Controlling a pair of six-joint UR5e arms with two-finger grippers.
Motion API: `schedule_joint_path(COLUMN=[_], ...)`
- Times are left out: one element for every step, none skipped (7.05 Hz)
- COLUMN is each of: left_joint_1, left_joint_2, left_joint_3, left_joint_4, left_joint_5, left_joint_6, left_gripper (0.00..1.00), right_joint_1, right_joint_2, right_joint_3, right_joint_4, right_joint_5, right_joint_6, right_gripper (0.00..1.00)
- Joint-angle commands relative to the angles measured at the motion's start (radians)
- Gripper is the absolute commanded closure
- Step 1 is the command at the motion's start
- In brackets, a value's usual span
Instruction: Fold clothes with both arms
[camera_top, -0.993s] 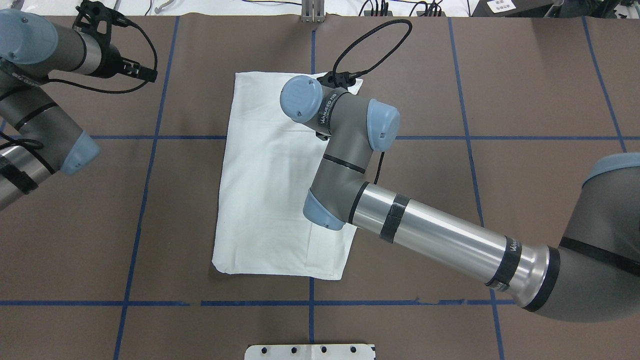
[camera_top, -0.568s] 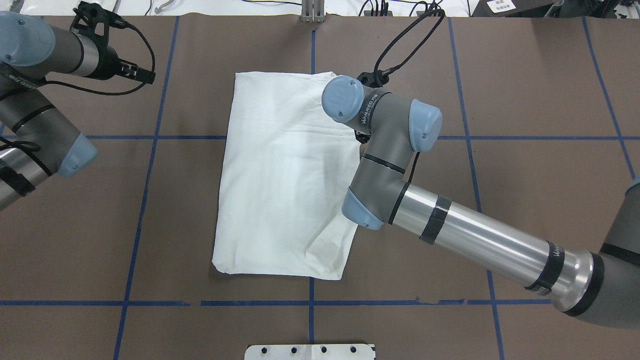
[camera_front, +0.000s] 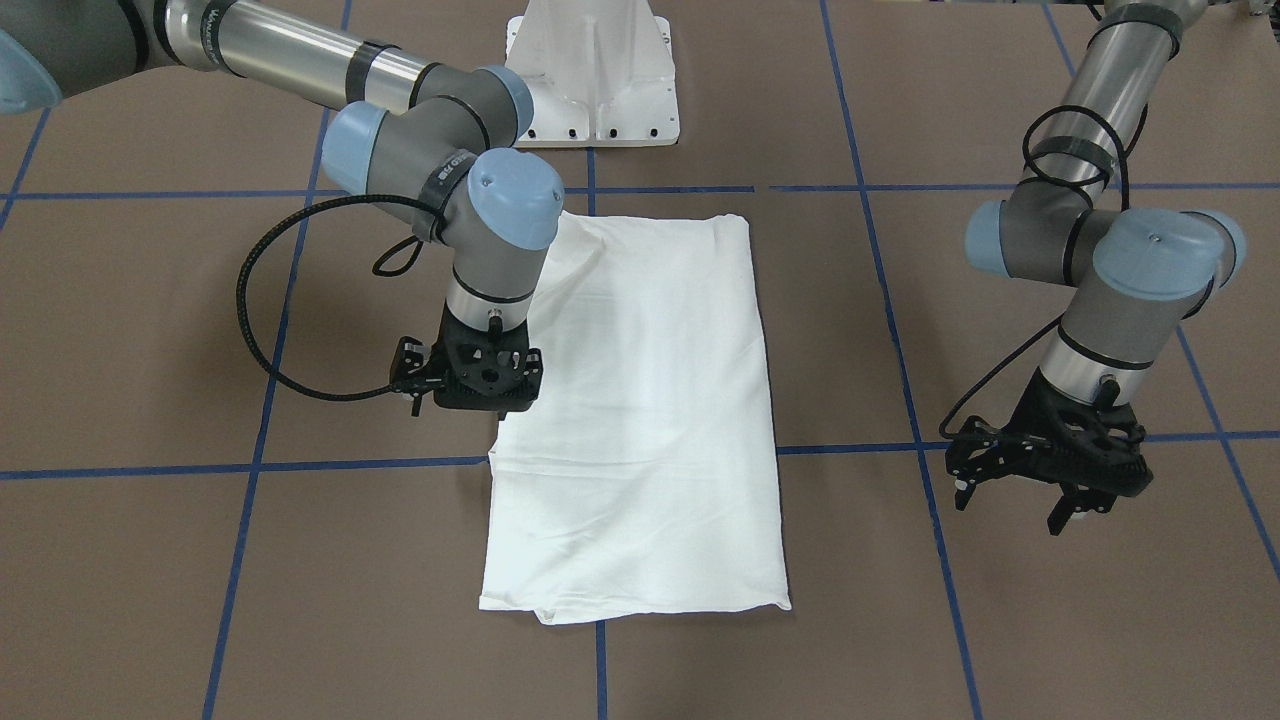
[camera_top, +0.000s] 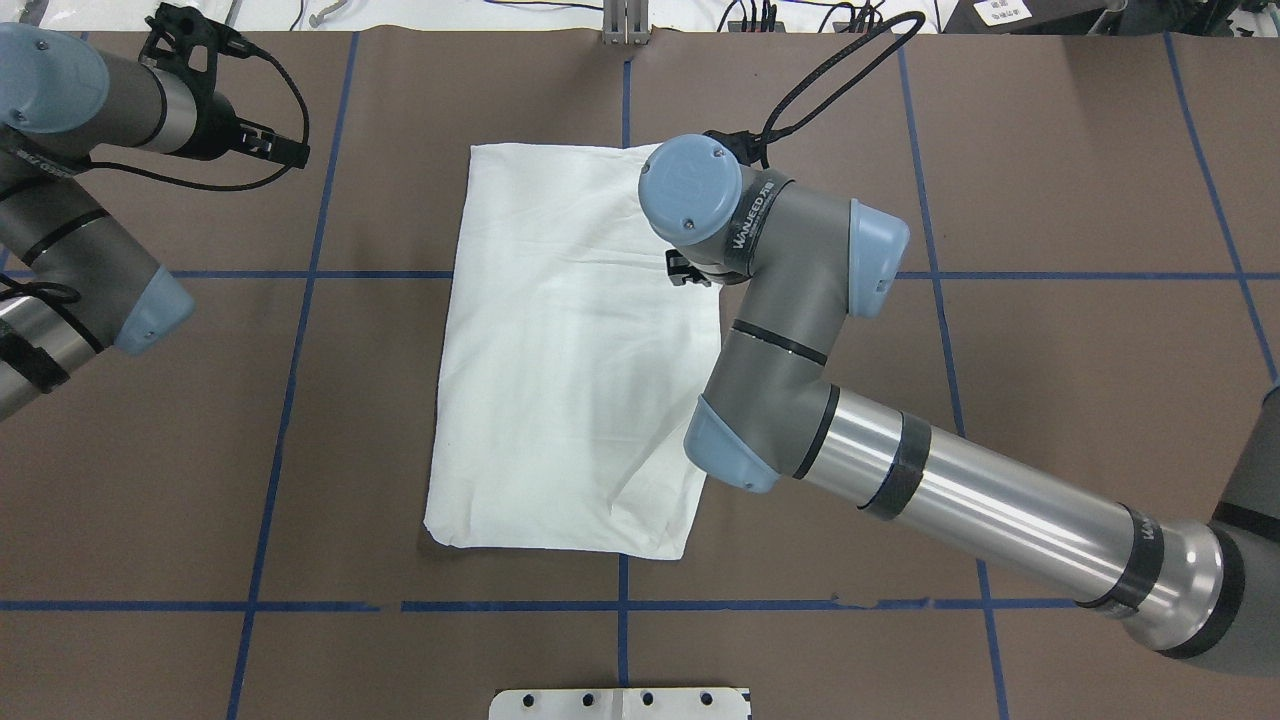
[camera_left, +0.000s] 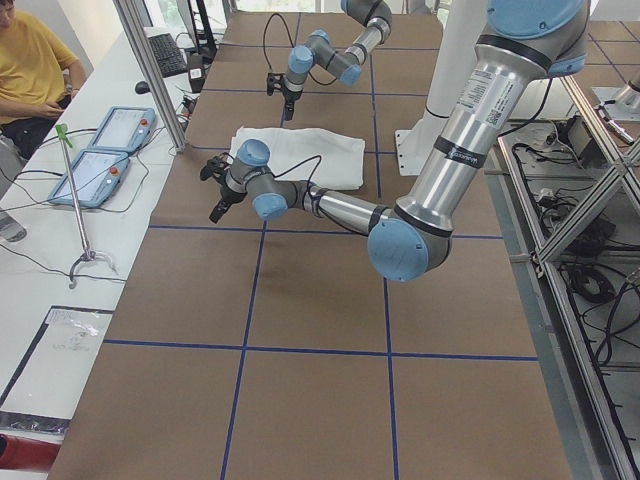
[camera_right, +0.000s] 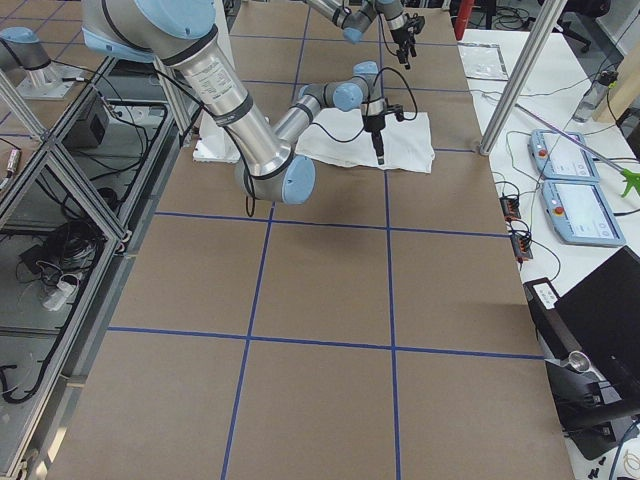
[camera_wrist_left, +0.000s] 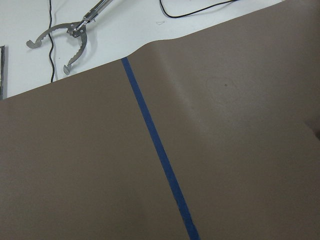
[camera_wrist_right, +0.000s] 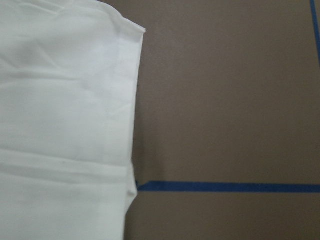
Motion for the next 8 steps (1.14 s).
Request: schedule_joint_path(left_joint_1=[0.000,0.000,0.000,0.000,0.000,0.000,0.000,0.000], left_joint_2=[0.000,-0.001,0.000,0.000,0.000,0.000,-0.001,-0.002], left_joint_3=[0.001,0.001,0.001,-0.001,0.001,0.001,0.001,0.001], left_joint_4=[0.000,0.000,0.000,0.000,0.000,0.000,0.000,0.000], left_joint_5=[0.000,0.000,0.000,0.000,0.000,0.000,0.000,0.000], left_joint_6=[0.000,0.000,0.000,0.000,0.000,0.000,0.000,-0.001], left_gripper=[0.00,0.00,0.00,0.00,0.00,0.00,0.00,0.00], right_joint_1=[-0.124,-0.191,-0.225,-0.239,-0.247,-0.262,-0.262,-0.273], right_joint_2=[0.023,0.014,0.021,0.018,0.014,-0.007,-0.018,-0.047], right_joint_3=[0.040,0.032,0.032,0.040,0.040,0.041,0.079,0.162], right_joint_4=[-0.005,-0.016,-0.087,-0.138,-0.145,-0.146,-0.208,-0.296], right_joint_5=[-0.002,-0.045,-0.077,-0.082,-0.087,-0.096,-0.096,-0.096], right_joint_6=[0.238,0.293,0.305,0.306,0.306,0.302,0.289,0.279], right_gripper=[0.00,0.00,0.00,0.00,0.00,0.00,0.00,0.00])
